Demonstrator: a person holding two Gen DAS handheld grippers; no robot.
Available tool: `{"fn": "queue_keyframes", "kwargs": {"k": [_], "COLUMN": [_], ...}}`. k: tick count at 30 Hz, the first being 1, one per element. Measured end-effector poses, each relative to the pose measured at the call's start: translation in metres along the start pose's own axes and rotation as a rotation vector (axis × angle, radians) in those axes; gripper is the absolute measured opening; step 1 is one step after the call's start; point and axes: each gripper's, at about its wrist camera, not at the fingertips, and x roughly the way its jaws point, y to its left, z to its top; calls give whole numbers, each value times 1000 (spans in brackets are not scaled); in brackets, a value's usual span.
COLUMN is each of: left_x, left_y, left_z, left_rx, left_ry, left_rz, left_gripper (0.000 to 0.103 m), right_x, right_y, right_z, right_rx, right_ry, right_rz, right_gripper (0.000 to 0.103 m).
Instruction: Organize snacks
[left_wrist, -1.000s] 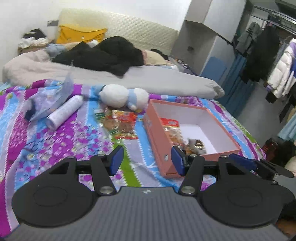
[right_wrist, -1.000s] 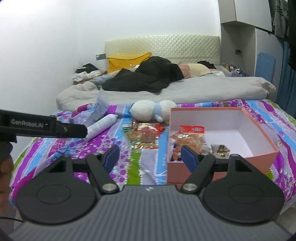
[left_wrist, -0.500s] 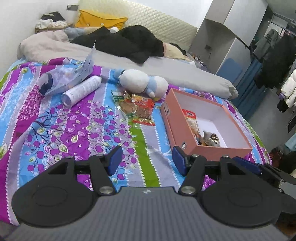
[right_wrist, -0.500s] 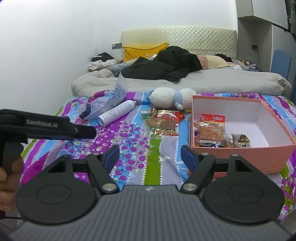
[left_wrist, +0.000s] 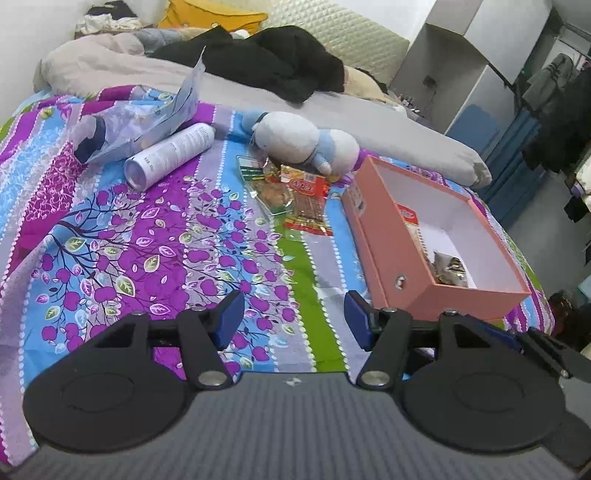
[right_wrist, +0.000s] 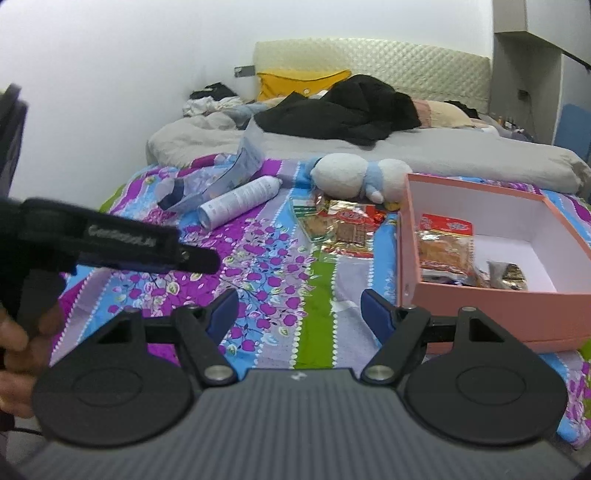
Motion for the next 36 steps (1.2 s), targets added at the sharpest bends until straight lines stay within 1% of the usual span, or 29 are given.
{"fn": "queue_keyframes", "kwargs": {"k": [4,6,9,15,19,22,25,28,29,31,33,34,35,36], "left_x": [20,36,61,136,196,241,279,307,317,335,342,345,347,348], "left_y": [13,22,35,67,88,102,113,119,120,120,119,119,118,118], "left_z": [5,9,17,43,67,88,107,118,120,123,122,123,123,123], "left_rx": [-24,-47,-94,-196,-266,-305,-344,-375,-385,-391,-395,-390,-380,-376], "left_ry": [9,21,26,50,92,114,115,112,118,141,143,142,141,139], "left_rz": [-7,-11,-40,-107,-148,-203,-250,-307,-315,-321,-336,-344,-344,-341], "left_gripper": [65,65,65,65,64,64,64,63,62,53,51,51,50,45], "right_x": [22,34,56,117,170,211,247,276,284,298,304,305,306,307], "right_y": [6,8,7,-1,-9,-17,-30,-42,-45,-50,-53,-54,-55,-56], "right_z": [2,3,5,11,22,32,42,49,50,51,52,52,52,51], "right_rx": [-21,-39,-54,-80,-64,-54,-32,-11,-3,10,9,11,13,14], "right_ry": [20,22,27,44,77,103,107,110,117,135,139,134,129,132], "right_rz": [10,7,-1,-41,-65,-85,-118,-143,-148,-165,-182,-191,-199,-204], "right_gripper": [75,74,74,74,74,74,75,75,75,75,80,87,88,88]}}
